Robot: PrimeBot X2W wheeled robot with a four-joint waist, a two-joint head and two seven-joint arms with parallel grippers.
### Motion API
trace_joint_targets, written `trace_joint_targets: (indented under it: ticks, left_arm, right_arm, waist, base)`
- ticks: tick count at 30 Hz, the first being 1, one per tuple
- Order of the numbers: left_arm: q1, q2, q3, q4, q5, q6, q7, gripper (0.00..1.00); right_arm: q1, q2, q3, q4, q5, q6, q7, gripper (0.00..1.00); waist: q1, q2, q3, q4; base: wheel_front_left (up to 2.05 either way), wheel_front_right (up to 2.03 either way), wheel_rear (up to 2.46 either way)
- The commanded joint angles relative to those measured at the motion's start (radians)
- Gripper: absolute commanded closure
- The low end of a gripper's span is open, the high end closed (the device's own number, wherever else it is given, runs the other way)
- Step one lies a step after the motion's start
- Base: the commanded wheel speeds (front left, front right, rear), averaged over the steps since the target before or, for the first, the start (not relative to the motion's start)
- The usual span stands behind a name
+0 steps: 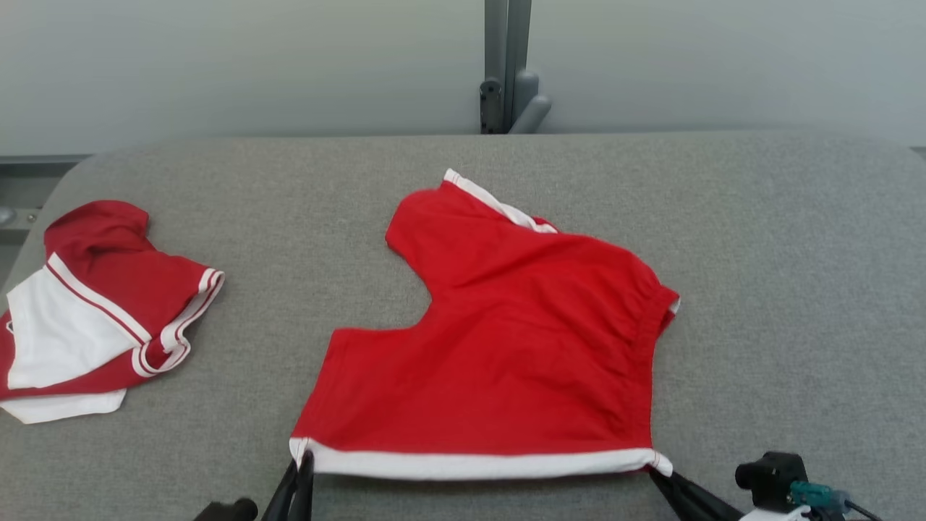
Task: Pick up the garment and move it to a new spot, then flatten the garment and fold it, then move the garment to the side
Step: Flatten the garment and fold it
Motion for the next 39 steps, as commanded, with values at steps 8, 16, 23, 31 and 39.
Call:
trace_joint_targets:
  ticks: [8, 16, 23, 31, 39]
  left_arm:
    - [0.144, 0.002, 0.064, -0.023, 0.012, 0.001, -0.003, 1.0]
    - [0.035, 0.018, 0.07, -0.137, 0.032, 0.002, -0.003, 1.0]
    - [-0.25, 0.055, -0.051, -0.107, 0.032, 0.002, -0.003, 1.0]
    - [-0.631, 0.078, -0.128, 0.144, 0.066, 0.002, -0.002, 1.0]
    - [-0.921, 0.078, -0.135, 0.397, 0.125, 0.027, -0.002, 1.0]
  right_arm:
    - [0.101, -0.032, 0.069, -0.04, 0.032, -0.001, -0.003, 1.0]
    - [0.059, -0.024, 0.092, -0.111, 0.107, -0.001, -0.003, 1.0]
    - [-0.045, -0.02, 0.031, -0.18, 0.295, -0.001, 0.004, 1.0]
    - [-0.217, 0.018, -0.021, -0.194, 0.437, -0.001, 0.004, 1.0]
    - [-0.315, 0.063, -0.039, -0.162, 0.486, -0.001, -0.002, 1.0]
  waist:
    - [0.0001, 0.0099, -0.09, 0.023]
    - [0.0001, 0.0099, -0.046, 0.003]
    - [0.0001, 0.0099, 0.067, -0.061]
    - [0.0001, 0.0099, 0.258, -0.146]
    - [0.0001, 0.0099, 0.393, -0.214]
  base:
    - [0.0, 0.0, 0.0]
    - [0.0, 0.0, 0.0]
    - [0.0, 0.0, 0.0]
    - [0.0, 0.0, 0.0]
    - [0.0, 0.0, 0.0]
